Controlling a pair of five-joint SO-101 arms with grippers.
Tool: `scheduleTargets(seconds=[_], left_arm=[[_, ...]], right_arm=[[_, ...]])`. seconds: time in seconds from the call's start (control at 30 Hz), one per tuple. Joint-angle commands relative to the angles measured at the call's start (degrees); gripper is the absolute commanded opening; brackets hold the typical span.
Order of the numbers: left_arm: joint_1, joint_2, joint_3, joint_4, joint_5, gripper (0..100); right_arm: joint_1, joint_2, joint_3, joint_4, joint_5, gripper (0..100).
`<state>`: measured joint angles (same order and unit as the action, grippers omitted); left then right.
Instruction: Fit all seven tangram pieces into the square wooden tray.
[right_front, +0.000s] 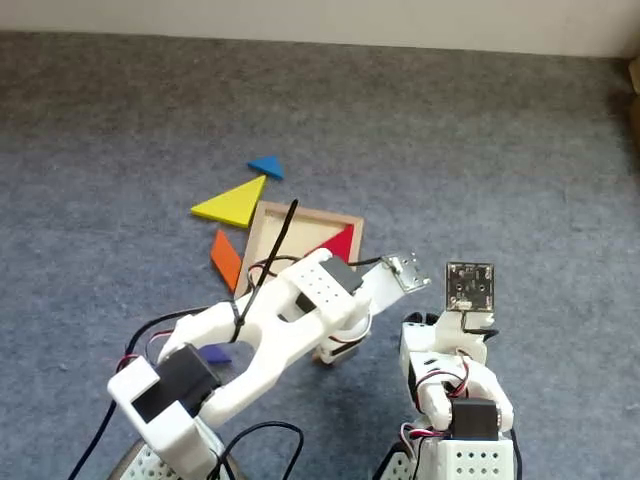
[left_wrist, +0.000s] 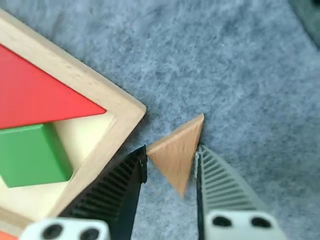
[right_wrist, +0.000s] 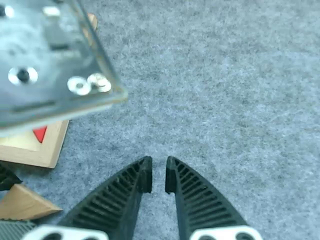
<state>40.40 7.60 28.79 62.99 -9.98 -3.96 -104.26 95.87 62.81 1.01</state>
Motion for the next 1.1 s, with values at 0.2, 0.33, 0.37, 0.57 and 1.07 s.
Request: scheduleTargets(seconds=[0.2, 0.33, 0.37, 0.57, 1.07], left_arm=[[-4.8, -13.0, -1.7, 1.1, 0.4, 14], [-9.0, -13.6, -2.2, 0.8, 0.1, 14], [-10.1, -13.2, -2.3, 0.8, -0.4, 14], [-12.9, -9.5, -2.4, -0.8, -7.1, 16], [-14.0, -8.5, -4.9, 0.2, -7.1, 21]], right_arm=[[0.7, -0.7, 5.2, 0.0, 0.6, 6.6], [0.7, -0.7, 5.2, 0.0, 0.6, 6.6], [0.7, -0.7, 5.2, 0.0, 0.6, 6.6], [0.7, -0.7, 5.2, 0.0, 0.6, 6.6], [0.7, -0.7, 5.2, 0.0, 0.6, 6.6]])
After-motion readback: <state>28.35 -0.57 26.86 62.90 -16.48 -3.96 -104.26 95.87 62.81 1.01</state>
